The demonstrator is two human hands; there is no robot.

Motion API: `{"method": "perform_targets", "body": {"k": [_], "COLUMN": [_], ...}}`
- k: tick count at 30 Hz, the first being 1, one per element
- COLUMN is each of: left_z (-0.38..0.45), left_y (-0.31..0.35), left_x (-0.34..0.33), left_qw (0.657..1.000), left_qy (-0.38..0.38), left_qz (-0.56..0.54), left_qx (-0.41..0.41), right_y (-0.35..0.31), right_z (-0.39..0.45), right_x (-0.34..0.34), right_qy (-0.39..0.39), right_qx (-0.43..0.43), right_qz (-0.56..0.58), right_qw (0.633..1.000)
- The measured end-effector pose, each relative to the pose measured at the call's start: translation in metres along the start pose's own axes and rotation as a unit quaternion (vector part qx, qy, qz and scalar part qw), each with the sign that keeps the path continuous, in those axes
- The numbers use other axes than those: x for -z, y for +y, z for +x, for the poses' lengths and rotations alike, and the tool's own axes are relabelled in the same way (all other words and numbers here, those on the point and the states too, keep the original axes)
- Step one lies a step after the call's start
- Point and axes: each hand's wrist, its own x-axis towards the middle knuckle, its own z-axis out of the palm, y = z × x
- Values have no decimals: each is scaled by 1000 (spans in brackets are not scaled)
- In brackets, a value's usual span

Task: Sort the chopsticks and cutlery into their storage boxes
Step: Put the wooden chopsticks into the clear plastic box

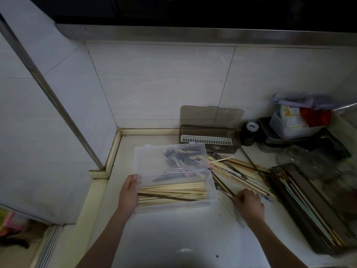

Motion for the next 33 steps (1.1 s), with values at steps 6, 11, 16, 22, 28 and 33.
{"method": "perform_targets", "body": {"k": [6,11,16,22,28,33], "left_z": [-2,-3,-3,-3,-4,-6], "left_y": [4,7,6,3,6,10], "left_x": [0,-1,0,-1,0,-1], "left_qw": [1000,1000,1000,1000,1000,1000], "left_qy": [0,4,6,9,6,5], "left_qz": [-3,-7,-4,-7,-13,-21], "left_qx": [4,15,19,13,18,13], "right_y": [-16,-24,-35,-35,-25,-27], "right_z": [6,14,16,12,4,-3], "right_x": [1,7,11,13,21,31], "right_qy": [-37,-118,-154,-121,30,180], "right_qx": [-19,-24,12,8,-7,37], "right_qz": [32,-13,-91,-97,-64,-98], "right_qw": [999,993,984,988,997,978]}}
